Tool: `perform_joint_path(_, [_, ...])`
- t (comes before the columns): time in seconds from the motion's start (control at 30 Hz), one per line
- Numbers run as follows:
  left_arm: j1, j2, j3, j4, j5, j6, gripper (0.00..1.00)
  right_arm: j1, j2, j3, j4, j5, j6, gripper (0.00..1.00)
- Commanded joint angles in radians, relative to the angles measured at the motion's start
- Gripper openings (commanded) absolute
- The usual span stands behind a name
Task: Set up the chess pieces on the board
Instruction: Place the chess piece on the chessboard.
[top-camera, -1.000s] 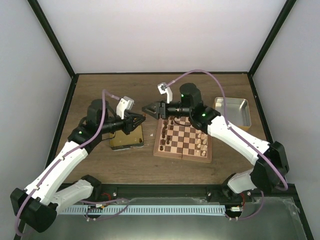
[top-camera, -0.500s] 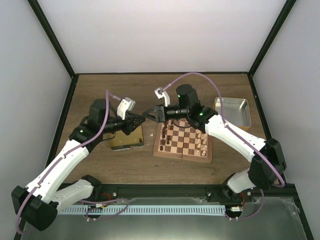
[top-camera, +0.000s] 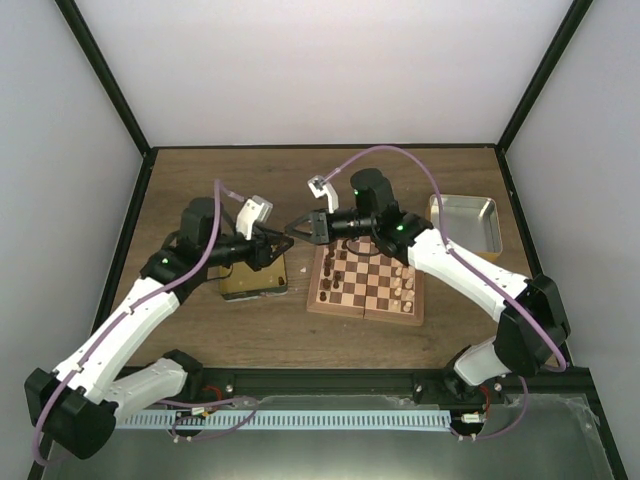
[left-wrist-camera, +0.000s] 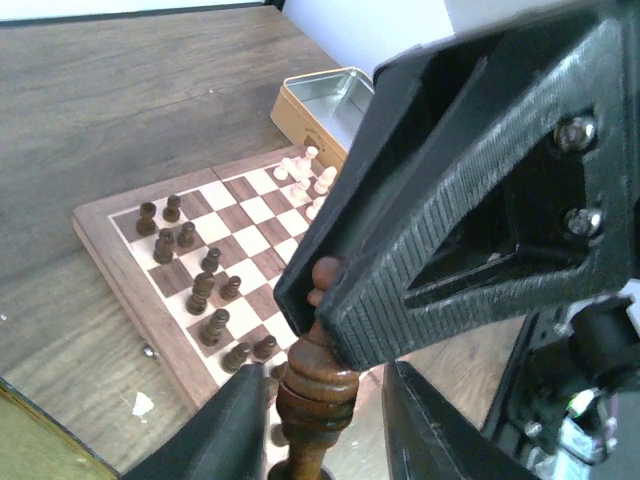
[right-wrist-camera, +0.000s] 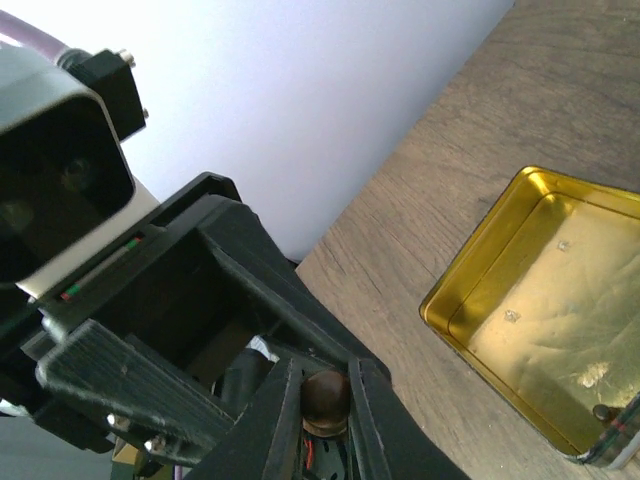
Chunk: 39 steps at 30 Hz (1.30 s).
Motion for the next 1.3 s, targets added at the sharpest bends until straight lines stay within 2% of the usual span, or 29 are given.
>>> perform_joint_path(0.0, [-0.002,0.012,0.014,0.018,0.001,-0.043,0.41,0.007,-0.008,0.015,0.070,0.021,0.010,0.04])
perform_joint_path(0.07, [-0.001,0.022,-0.016,0.049,-0.039,-0.111,0.55,0.007,-0.010,-0.001,0.103,0.053,0.023,0.04])
perform_joint_path(0.13, [0.000,0.034,-0.042,0.075,-0.041,-0.161,0.59,0.006,-0.010,-0.015,0.135,0.083,0.035,0.04])
perform_joint_path(0.23, [0.001,0.024,-0.071,0.116,-0.072,-0.239,0.72,0.006,-0.010,-0.039,0.186,0.124,0.056,0.03])
perform_joint_path(0.33, [0.001,-0.020,-0.109,0.191,-0.075,-0.320,0.80,0.006,-0.027,-0.073,0.261,0.153,0.082,0.04])
perform_joint_path(0.47, [0.003,-0.113,-0.177,0.330,-0.069,-0.426,0.84,0.006,-0.069,-0.142,0.417,0.147,0.157,0.03])
perform_joint_path(0.53, [0.003,-0.156,-0.214,0.407,-0.053,-0.499,0.84,0.006,-0.092,-0.191,0.518,0.124,0.210,0.03])
perform_joint_path(0.57, [0.003,-0.210,-0.263,0.532,-0.026,-0.602,0.83,0.007,-0.108,-0.228,0.627,0.102,0.281,0.03])
perform_joint_path(0.7, [0.003,-0.228,-0.281,0.644,-0.012,-0.698,0.83,0.011,-0.133,-0.263,0.792,0.089,0.375,0.03])
perform_joint_path(0.93, [0.003,-0.284,-0.277,0.760,-0.045,-0.812,0.82,0.020,-0.129,-0.259,0.895,0.073,0.469,0.03])
perform_joint_path(1.07, [0.003,-0.266,-0.264,0.850,-0.029,-0.867,0.71,0.031,-0.130,-0.248,0.899,0.072,0.478,0.03])
perform_joint_path(1.17, [0.003,-0.241,-0.250,0.852,0.000,-0.875,0.58,0.036,-0.125,-0.234,0.890,0.078,0.476,0.04])
perform_joint_path(1.27, [0.003,-0.240,-0.247,0.817,-0.005,-0.862,0.50,0.039,-0.116,-0.226,0.905,0.081,0.486,0.04])
